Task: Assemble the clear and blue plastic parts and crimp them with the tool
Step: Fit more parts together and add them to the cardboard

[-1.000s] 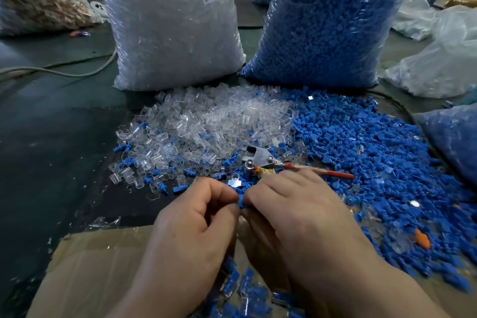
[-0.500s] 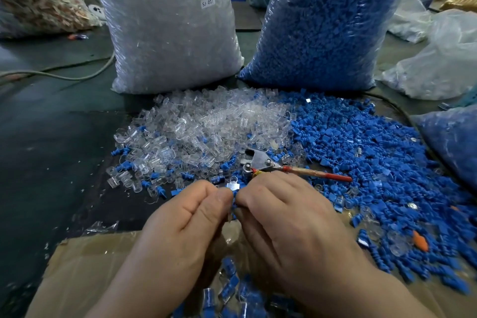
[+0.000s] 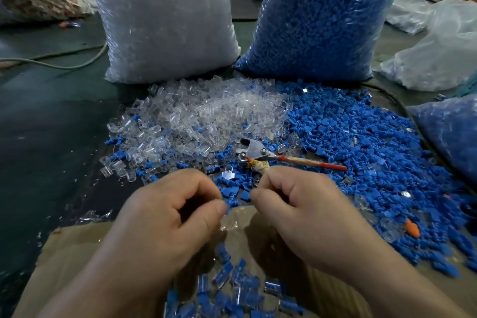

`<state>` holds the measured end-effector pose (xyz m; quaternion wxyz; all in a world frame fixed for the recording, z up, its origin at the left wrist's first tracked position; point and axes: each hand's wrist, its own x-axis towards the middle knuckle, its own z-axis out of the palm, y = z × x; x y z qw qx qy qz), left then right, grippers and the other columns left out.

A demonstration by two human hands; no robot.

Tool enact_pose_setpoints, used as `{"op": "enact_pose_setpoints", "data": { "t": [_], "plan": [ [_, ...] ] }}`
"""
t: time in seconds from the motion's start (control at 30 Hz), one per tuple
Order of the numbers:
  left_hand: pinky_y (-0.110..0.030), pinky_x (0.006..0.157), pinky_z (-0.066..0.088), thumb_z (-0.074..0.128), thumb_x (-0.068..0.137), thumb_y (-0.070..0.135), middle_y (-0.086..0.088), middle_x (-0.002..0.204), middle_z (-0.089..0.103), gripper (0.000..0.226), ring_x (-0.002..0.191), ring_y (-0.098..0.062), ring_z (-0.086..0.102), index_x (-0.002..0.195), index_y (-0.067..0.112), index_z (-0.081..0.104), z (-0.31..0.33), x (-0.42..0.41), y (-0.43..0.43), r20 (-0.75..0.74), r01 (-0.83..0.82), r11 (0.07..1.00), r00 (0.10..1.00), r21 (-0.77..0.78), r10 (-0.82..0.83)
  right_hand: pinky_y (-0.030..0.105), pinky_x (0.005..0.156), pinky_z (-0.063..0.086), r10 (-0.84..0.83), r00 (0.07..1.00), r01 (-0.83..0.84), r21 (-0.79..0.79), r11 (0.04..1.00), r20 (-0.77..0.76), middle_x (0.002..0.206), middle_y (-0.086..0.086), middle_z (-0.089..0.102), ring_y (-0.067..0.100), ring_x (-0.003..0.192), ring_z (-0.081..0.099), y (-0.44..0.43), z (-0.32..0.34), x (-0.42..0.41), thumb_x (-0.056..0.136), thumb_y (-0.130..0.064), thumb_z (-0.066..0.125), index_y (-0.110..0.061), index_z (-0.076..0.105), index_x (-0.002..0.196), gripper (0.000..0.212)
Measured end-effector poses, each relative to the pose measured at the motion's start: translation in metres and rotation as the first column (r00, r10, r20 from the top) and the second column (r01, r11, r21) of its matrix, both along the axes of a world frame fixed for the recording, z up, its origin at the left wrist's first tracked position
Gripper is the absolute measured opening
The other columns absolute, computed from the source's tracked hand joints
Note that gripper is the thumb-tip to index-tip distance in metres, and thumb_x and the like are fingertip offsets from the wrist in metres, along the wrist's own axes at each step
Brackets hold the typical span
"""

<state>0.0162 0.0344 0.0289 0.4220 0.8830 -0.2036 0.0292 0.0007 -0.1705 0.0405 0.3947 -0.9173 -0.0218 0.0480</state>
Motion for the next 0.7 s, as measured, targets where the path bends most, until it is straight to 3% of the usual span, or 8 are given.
{"op": "enact_pose_setpoints", "data": {
  "t": [0.07, 0.13, 0.2, 0.33, 0.43, 0.53, 0.6, 0.7],
  "plan": [
    [-0.015, 0.062, 0.050, 0.061, 0.078, 0.053, 0.028, 0.084, 0.066, 0.011, 0.078, 0.004, 0.063, 0.087, 0.045, 0.063, -0.004, 0.004, 0.006, -0.034, -0.008, 0.990, 0.999, 0.144, 0.014, 0.030, 0.054, 0.048, 0.028, 0.982, 0.026, -0.281, 0.959, 0.186, 0.067, -0.011, 0.060, 0.005, 0.059, 0.054, -0.002, -0.003, -0.001, 0.088, -0.052, 0.043, -0.031, 0.055, 0.081, 0.026],
    [-0.018, 0.060, 0.047, 0.055, 0.080, 0.056, 0.030, 0.090, 0.063, 0.014, 0.081, 0.005, 0.061, 0.086, 0.045, 0.061, -0.007, 0.005, 0.006, -0.049, 0.041, 0.961, 0.998, 0.275, -0.029, 0.035, 0.063, 0.051, 0.081, 0.972, 0.019, -0.421, 0.907, 0.219, 0.080, -0.015, 0.058, 0.004, 0.069, 0.055, 0.002, -0.005, 0.000, 0.092, -0.056, 0.039, -0.036, 0.051, 0.098, 0.024],
    [-0.022, 0.066, 0.049, 0.048, 0.074, 0.062, 0.025, 0.092, 0.061, 0.025, 0.083, 0.001, 0.060, 0.083, 0.043, 0.062, -0.009, 0.005, 0.004, -0.065, 0.117, 0.946, 0.993, 0.304, -0.102, 0.032, 0.057, 0.044, 0.124, 0.969, 0.001, -0.508, 0.861, 0.212, 0.089, -0.016, 0.051, 0.012, 0.073, 0.052, 0.005, -0.010, 0.002, 0.094, -0.060, 0.036, -0.039, 0.043, 0.113, 0.030],
    [-0.028, 0.066, 0.051, 0.046, 0.076, 0.068, 0.021, 0.088, 0.063, 0.033, 0.080, -0.002, 0.063, 0.080, 0.041, 0.066, -0.008, 0.005, 0.003, -0.113, 0.147, 0.956, 0.986, 0.252, -0.122, 0.030, 0.049, 0.026, 0.169, 0.970, -0.030, -0.604, 0.796, 0.175, 0.099, -0.014, 0.049, 0.020, 0.074, 0.050, 0.014, -0.012, 0.005, 0.094, -0.064, 0.034, -0.036, 0.037, 0.118, 0.037],
    [-0.019, 0.060, 0.045, 0.051, 0.084, 0.067, 0.025, 0.087, 0.063, 0.028, 0.079, 0.006, 0.062, 0.082, 0.042, 0.065, -0.014, 0.009, 0.003, 0.016, -0.043, 0.967, 0.999, 0.251, 0.040, 0.028, 0.047, 0.023, 0.187, 0.974, -0.062, -0.654, 0.754, 0.124, 0.104, -0.007, 0.051, 0.021, 0.071, 0.043, 0.020, -0.012, 0.009, 0.095, -0.065, 0.033, -0.033, 0.041, 0.119, 0.041],
    [-0.021, 0.062, 0.041, 0.055, 0.081, 0.055, 0.025, 0.084, 0.055, 0.027, 0.074, 0.004, 0.054, 0.104, 0.043, 0.063, -0.021, 0.017, 0.002, 0.129, -0.220, 0.924, 0.974, 0.313, 0.189, 0.028, 0.046, 0.020, 0.237, 0.967, -0.113, -0.681, 0.723, 0.090, 0.096, -0.001, 0.044, 0.021, 0.067, 0.035, 0.026, -0.014, 0.013, 0.099, -0.058, 0.033, -0.028, 0.046, 0.118, 0.038],
    [-0.030, 0.073, 0.049, 0.054, 0.083, 0.053, 0.025, 0.098, 0.054, 0.041, 0.083, -0.001, 0.053, 0.120, 0.040, 0.064, -0.025, 0.020, -0.002, 0.106, -0.174, 0.906, 0.984, 0.385, 0.144, 0.029, 0.045, 0.019, 0.273, 0.958, -0.139, -0.690, 0.710, 0.088, 0.087, -0.002, 0.033, 0.019, 0.062, 0.032, 0.027, -0.017, 0.015, 0.101, -0.051, 0.035, -0.027, 0.050, 0.113, 0.031],
    [-0.031, 0.080, 0.051, 0.064, 0.086, 0.046, 0.025, 0.101, 0.055, 0.037, 0.087, -0.003, 0.054, 0.122, 0.040, 0.064, -0.026, 0.019, -0.009, 0.073, -0.132, 0.912, 0.991, 0.388, 0.113, 0.030, 0.045, 0.017, 0.261, 0.962, -0.138, -0.669, 0.730, 0.086, 0.079, -0.005, 0.025, 0.015, 0.056, 0.026, 0.027, -0.020, 0.017, 0.102, -0.041, 0.041, -0.026, 0.051, 0.107, 0.018]
  ]
}}
